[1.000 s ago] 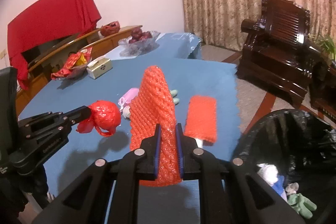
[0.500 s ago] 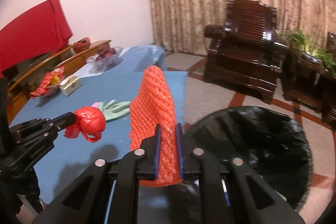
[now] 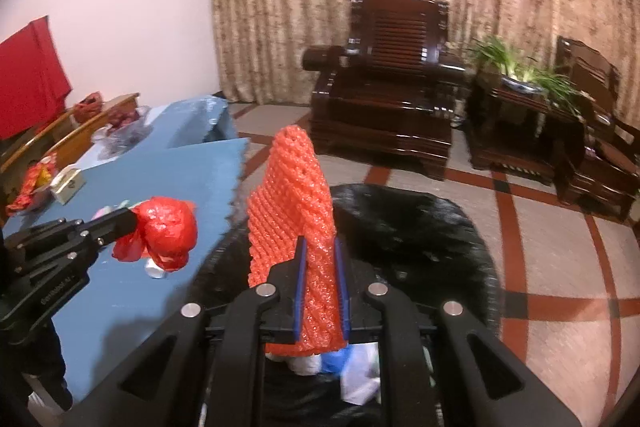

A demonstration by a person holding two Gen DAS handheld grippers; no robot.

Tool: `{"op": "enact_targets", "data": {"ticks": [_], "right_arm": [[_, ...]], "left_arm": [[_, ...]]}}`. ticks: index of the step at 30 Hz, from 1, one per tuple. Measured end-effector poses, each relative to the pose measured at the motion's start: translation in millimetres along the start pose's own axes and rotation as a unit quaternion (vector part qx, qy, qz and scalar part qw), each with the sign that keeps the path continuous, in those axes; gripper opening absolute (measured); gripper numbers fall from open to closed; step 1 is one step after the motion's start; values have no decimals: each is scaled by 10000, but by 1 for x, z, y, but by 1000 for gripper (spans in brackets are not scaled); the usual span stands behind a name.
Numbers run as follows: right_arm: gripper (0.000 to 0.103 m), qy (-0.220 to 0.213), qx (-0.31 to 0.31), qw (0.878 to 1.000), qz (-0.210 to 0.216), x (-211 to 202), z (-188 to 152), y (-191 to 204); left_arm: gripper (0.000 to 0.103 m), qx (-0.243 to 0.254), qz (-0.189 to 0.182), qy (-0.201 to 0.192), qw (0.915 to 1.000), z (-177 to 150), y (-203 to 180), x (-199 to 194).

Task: Collect trash
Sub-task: 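Carry the orange net and red bag over the bin with both grippers, then open both grippers to drop the net and bag into the bin, then move back to the table and grasp the orange net sleeve with the right gripper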

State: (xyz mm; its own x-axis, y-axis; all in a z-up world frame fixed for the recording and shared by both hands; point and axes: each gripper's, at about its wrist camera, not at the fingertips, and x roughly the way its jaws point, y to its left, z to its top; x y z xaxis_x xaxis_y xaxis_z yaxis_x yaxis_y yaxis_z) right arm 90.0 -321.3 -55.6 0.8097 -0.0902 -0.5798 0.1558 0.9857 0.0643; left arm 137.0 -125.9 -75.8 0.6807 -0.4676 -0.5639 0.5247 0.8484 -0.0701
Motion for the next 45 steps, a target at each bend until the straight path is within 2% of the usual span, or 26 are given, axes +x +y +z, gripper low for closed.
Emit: {"op": "enact_targets", "data": {"ticks": [6, 14, 17, 18, 19, 20, 21, 22, 24, 27, 30, 34, 40, 45], "right_arm": [[13, 71, 189, 9993, -322, 5, -7, -34], [14, 213, 336, 9975, -592, 15, -17, -63], [16, 281, 340, 9969, -649, 17, -22, -69], [17, 301, 340, 9967, -670, 18, -23, -70], [19, 310, 340, 9966, -679, 18, -23, -71], [21, 318, 336, 9964, -707, 18, -25, -71], [29, 320, 334, 9963, -725, 18, -26, -70], [40, 314, 338, 9961, -755, 18, -26, -69], [53, 277, 357, 9957, -812, 17, -26, -71], [86, 119, 393, 9943, -986, 11, -28, -67], [97, -13, 396, 9950, -917, 7, -28, -57], [97, -23, 328, 9969, -712, 7, -26, -39], [97, -31, 122, 9997, -230, 15, -21, 10], [97, -48, -190, 9994, 272, 24, -13, 64]], "left_arm": [[1, 170, -368, 49, 9992, 8, -38, 33], [1, 221, -671, 251, 9972, 6, -64, 70], [5, 236, -736, 307, 9965, 5, -66, 78], [9, 229, -750, 325, 9964, 5, -66, 79], [18, 229, -758, 346, 9963, 5, -65, 80], [24, 226, -761, 355, 9962, 5, -65, 81], [33, 228, -742, 338, 9964, 5, -61, 80], [38, 223, -721, 324, 9966, 4, -59, 79], [44, 191, -683, 320, 9970, 4, -53, 76], [66, 94, -532, 219, 9983, 2, -39, 65], [78, -60, -315, 167, 9993, -4, -16, 50], [88, -232, 103, 154, 9996, -13, 14, 29], [91, -534, 774, 164, 9954, -31, 69, -10], [91, -821, 1340, 136, 9875, -45, 117, -42]]}}
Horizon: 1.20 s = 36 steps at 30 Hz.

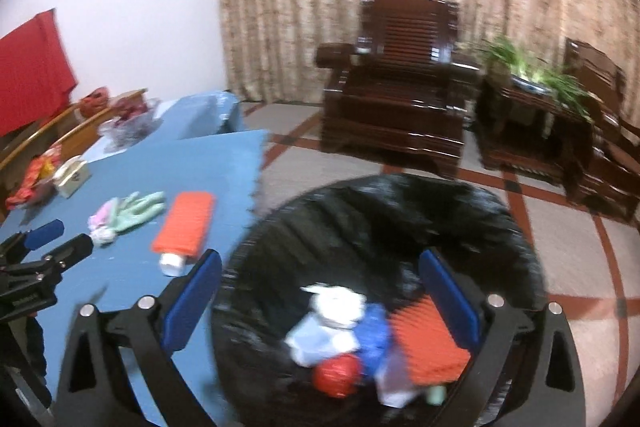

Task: Collect trash
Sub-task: 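Move back to the table and grasp the orange net sleeve with the right gripper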

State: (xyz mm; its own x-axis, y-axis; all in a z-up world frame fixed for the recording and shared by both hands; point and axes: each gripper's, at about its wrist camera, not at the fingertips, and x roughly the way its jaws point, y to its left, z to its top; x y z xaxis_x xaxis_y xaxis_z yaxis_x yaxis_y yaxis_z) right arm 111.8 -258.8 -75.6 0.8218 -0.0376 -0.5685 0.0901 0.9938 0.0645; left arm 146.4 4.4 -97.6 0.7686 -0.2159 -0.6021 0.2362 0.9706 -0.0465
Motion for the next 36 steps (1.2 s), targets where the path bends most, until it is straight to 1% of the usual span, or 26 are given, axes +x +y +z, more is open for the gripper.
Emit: {"op": "enact_targets", "data": {"ticks": [3, 8, 15, 17, 20, 24, 27, 30, 35, 36], "right_arm": [[97, 11, -168, 9995, 264, 8, 5, 29], [97, 13, -426, 9972, 617, 23, 11, 71], [96, 143, -627, 9937, 917, 52, 14, 115], [95, 208, -713, 9924, 981, 62, 15, 126], [90, 344, -873, 9896, 1087, 80, 12, 144], [84, 546, -966, 9878, 1090, 106, 9, 159], [81, 753, -995, 9869, 1024, 128, 5, 166], [80, 891, -1020, 9863, 945, 145, 2, 171], [79, 1100, -970, 9857, 832, 164, -1, 170], [77, 1144, -977, 9852, 815, 167, -1, 170]], "left_arm": [[91, -152, 324, -28, 9994, -3, 32, -8], [91, -376, 680, -53, 9970, -4, 71, -14], [91, -503, 982, -38, 9939, -9, 102, -11], [91, -535, 1039, -13, 9931, -10, 111, -7], [91, -550, 1133, 24, 9920, -11, 122, -1], [90, -579, 1207, 93, 9910, -12, 134, 10], [90, -604, 1245, 181, 9902, -13, 142, 22], [85, -636, 1228, 286, 9900, -14, 149, 35], [83, -651, 1163, 476, 9899, -15, 156, 62], [82, -654, 1142, 522, 9899, -15, 157, 68]]}}
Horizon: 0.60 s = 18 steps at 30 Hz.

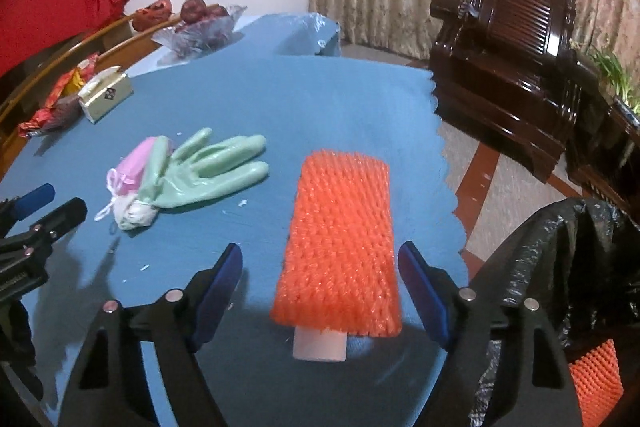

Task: Collect trash
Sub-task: 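Move back to the table and grasp the orange net sleeve with the right gripper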

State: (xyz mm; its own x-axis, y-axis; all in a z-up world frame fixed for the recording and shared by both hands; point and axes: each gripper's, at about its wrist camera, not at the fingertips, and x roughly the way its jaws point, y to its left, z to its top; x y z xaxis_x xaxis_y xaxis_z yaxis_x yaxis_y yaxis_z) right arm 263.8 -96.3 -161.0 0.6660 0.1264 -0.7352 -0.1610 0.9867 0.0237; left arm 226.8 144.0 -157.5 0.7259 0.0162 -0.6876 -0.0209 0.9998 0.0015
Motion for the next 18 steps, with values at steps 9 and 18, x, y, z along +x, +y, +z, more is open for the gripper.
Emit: {"op": "enact_targets", "data": {"ticks": [9, 18], "right_arm": [[52, 303, 38, 9995, 62, 16, -3, -7], [25, 152, 60, 9991, 386, 3, 2, -6]], "left_arm": [[80, -65, -244, 337, 9991, 4, -11, 41], [60, -289, -658, 554, 9959, 2, -14, 51]]}}
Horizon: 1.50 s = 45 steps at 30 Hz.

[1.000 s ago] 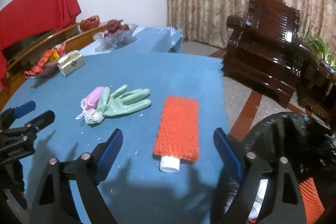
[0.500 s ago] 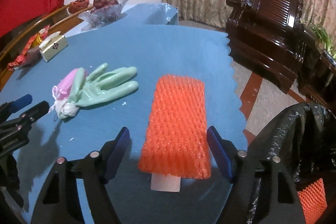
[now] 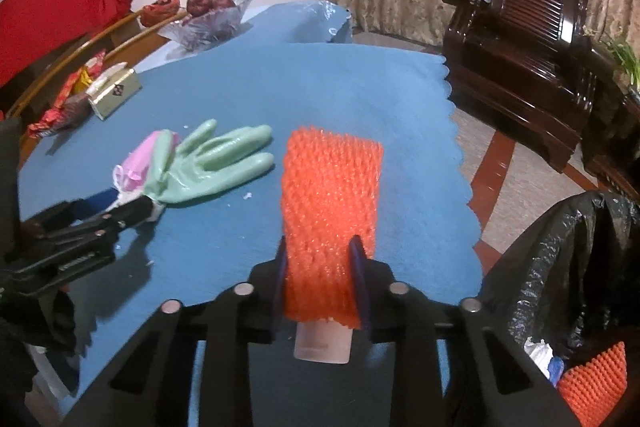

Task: Collect trash
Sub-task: 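Move back to the table and grasp the orange net sleeve with the right gripper, then grasp the pink paper bag with the left gripper while the right gripper holds the orange sleeve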

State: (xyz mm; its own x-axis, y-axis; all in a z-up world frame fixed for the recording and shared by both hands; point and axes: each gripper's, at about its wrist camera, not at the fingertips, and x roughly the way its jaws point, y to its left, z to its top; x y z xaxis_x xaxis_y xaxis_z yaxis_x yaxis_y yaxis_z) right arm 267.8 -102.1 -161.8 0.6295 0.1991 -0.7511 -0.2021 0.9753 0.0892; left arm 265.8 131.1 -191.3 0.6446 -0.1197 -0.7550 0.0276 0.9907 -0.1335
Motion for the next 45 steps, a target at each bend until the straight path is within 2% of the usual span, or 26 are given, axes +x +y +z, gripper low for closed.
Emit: {"op": "enact_targets", "data": {"ticks": [1, 3, 4, 10, 18, 23, 28, 35, 41, 44, 45], "right_arm": [[17, -41, -9, 10000, 44, -2, 1, 1], [16, -105, -28, 9999, 112, -8, 1, 3], [15, -137, -31, 9998, 153, -10, 2, 4], [14, -304, -50, 9991, 302, -26, 2, 10], [14, -424, -20, 9982, 435, -44, -1, 15], [14, -381, -59, 9980, 498, -48, -6, 23], [14, -276, -83, 9983, 502, -47, -15, 30], [14, -245, -65, 9984, 502, -47, -21, 33], [14, -256, -104, 9984, 489, -45, -20, 35], [14, -259, -121, 9984, 482, -42, -16, 36], [14, -256, -126, 9984, 485, -41, -16, 37]], "left_arm": [[56, -21, -91, 19, 10000, -1, 0, 0], [42, 11, -183, 24, 9998, -1, -3, -2], [40, 42, -207, 22, 9998, -2, -5, -3], [36, -8, -233, -17, 9997, -7, -6, -12], [36, -226, -211, -180, 9994, -20, 4, -50], [42, -334, -297, -19, 9990, -30, 11, -58], [58, -294, -234, 16, 9993, -41, 16, -65], [62, -320, -90, -98, 9994, -39, 27, -69], [50, -342, -44, -62, 9994, -23, 38, -53], [37, -286, -36, 39, 9996, -18, 39, -40], [30, -279, -54, 90, 9996, -18, 40, -36]]}}
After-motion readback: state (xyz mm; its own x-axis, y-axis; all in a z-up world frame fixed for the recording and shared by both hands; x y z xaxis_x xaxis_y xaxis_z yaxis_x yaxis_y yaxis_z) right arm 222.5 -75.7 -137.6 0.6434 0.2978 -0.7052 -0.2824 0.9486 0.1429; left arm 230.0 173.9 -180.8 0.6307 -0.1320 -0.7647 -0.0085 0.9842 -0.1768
